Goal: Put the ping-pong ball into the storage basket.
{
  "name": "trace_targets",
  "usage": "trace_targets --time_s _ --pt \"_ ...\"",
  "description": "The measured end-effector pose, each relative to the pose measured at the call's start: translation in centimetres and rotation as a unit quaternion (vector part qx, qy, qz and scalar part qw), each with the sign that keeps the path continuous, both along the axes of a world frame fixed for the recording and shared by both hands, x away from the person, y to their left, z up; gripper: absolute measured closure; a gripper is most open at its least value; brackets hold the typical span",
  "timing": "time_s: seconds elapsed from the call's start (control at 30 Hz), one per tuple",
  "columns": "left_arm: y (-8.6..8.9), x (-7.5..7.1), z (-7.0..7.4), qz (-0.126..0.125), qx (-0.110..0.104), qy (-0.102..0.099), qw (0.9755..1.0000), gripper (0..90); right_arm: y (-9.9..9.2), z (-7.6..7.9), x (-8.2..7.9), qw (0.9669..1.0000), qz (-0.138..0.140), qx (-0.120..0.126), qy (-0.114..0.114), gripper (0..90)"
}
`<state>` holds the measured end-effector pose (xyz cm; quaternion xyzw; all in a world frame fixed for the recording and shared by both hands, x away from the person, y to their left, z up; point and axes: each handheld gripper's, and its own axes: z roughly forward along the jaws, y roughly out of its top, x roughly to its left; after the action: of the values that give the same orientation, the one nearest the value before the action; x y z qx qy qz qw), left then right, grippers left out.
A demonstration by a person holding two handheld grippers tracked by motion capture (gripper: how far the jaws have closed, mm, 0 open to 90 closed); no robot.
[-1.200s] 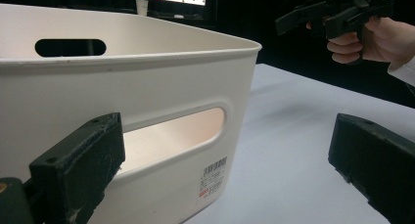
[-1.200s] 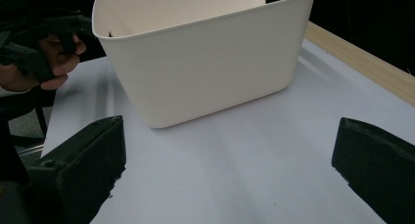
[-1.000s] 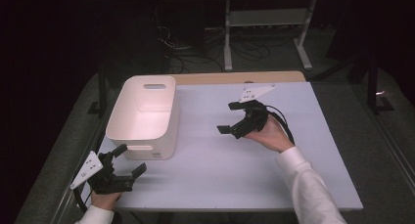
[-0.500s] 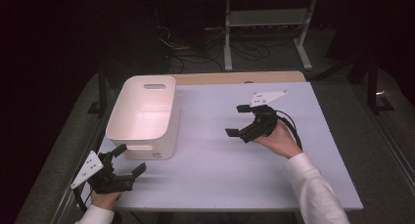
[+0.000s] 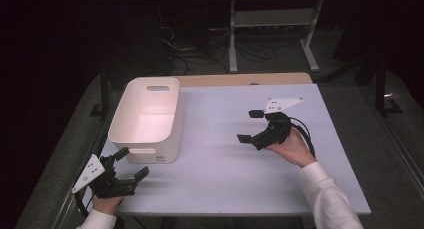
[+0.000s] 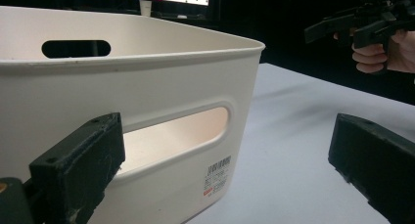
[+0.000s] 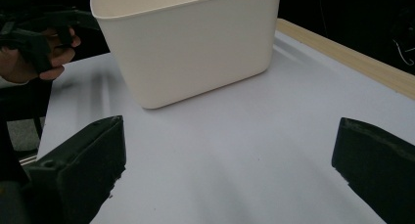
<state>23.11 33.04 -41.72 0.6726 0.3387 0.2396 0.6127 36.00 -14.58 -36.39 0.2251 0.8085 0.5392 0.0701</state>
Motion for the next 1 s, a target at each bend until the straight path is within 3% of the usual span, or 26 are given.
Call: trace_targets --time_s 0.43,1.0 --pt "0.1 0.0 0.0 0.0 0.002 -0.003 1.0 0.0 -2.5 -0.9 -1.2 0.9994 -0.028 0.022 -0.006 0.0" --pt "0.3 -0.1 0.0 0.0 0.008 -0.005 1.0 0.0 -4.5 -2.3 -2.2 0.9985 -0.05 0.023 -0.002 0.0"
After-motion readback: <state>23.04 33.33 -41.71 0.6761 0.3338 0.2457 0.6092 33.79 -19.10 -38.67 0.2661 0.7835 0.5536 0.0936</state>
